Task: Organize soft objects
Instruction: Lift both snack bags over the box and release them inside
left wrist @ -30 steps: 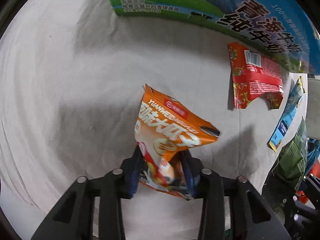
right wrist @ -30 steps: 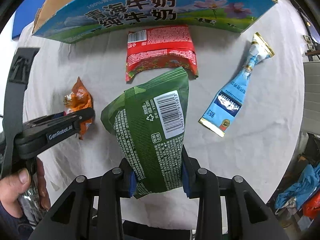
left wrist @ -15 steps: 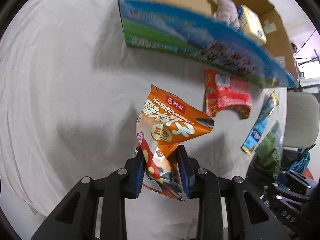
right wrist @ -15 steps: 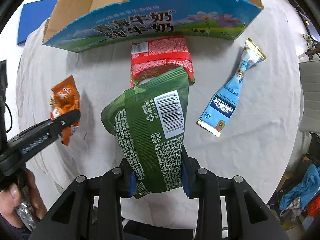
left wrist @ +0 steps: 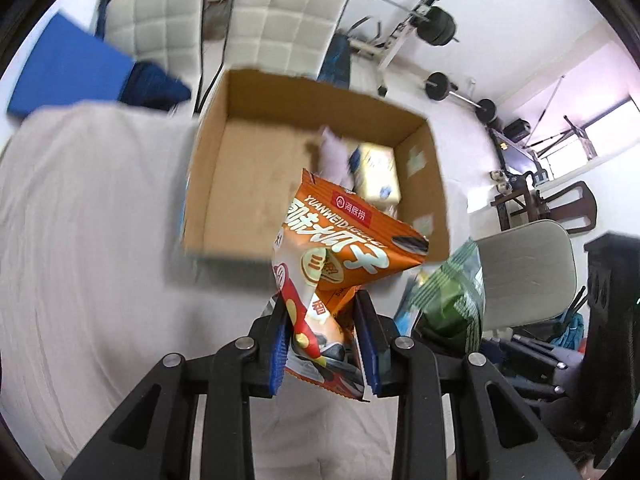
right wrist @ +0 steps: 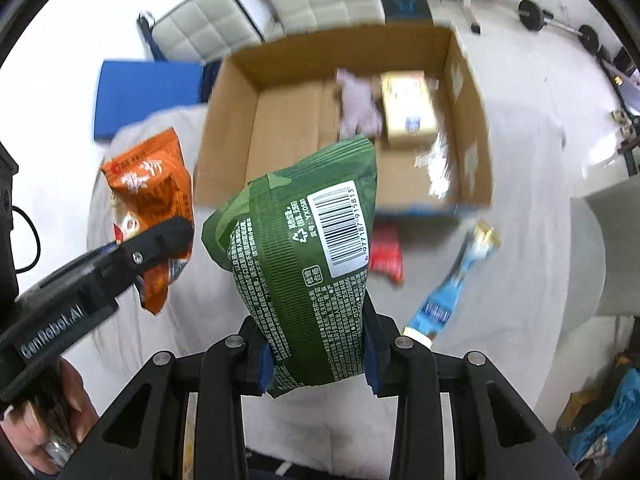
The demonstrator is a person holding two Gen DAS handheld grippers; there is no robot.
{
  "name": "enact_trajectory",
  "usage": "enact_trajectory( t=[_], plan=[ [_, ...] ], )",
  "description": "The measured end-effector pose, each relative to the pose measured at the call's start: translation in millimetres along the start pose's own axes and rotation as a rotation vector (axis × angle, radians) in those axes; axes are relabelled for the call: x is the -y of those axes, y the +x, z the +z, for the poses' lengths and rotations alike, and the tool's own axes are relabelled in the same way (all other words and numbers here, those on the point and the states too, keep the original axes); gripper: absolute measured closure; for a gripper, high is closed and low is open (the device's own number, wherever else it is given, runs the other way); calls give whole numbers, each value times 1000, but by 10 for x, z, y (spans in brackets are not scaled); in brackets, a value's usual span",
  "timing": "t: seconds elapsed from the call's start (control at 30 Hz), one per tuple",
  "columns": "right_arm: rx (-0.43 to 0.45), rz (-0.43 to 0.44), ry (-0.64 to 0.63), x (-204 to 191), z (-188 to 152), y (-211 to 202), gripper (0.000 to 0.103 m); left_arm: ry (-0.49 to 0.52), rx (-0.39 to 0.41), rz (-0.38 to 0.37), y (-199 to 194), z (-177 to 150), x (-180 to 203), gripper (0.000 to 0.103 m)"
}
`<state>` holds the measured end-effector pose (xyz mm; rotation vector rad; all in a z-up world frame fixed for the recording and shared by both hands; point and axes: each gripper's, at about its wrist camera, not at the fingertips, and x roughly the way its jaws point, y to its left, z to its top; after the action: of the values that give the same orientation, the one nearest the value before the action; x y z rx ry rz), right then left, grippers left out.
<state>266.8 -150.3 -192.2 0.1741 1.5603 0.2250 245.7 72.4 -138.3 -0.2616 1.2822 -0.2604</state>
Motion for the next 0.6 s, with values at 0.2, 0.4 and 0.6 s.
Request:
enact_trajectory(
  t=[0.2, 0.4, 0.6],
  plan=[
    [30, -48, 18, 42, 622, -16, 66, 18, 7, 24, 170, 554, 82, 75],
    [-16, -43, 65, 175, 1129, 338, 66, -9, -52, 39, 665, 1003, -1, 75],
    [-111, -18, 71, 133, 1511, 964, 66, -57, -165, 52, 1246, 1311, -192, 75]
  ],
)
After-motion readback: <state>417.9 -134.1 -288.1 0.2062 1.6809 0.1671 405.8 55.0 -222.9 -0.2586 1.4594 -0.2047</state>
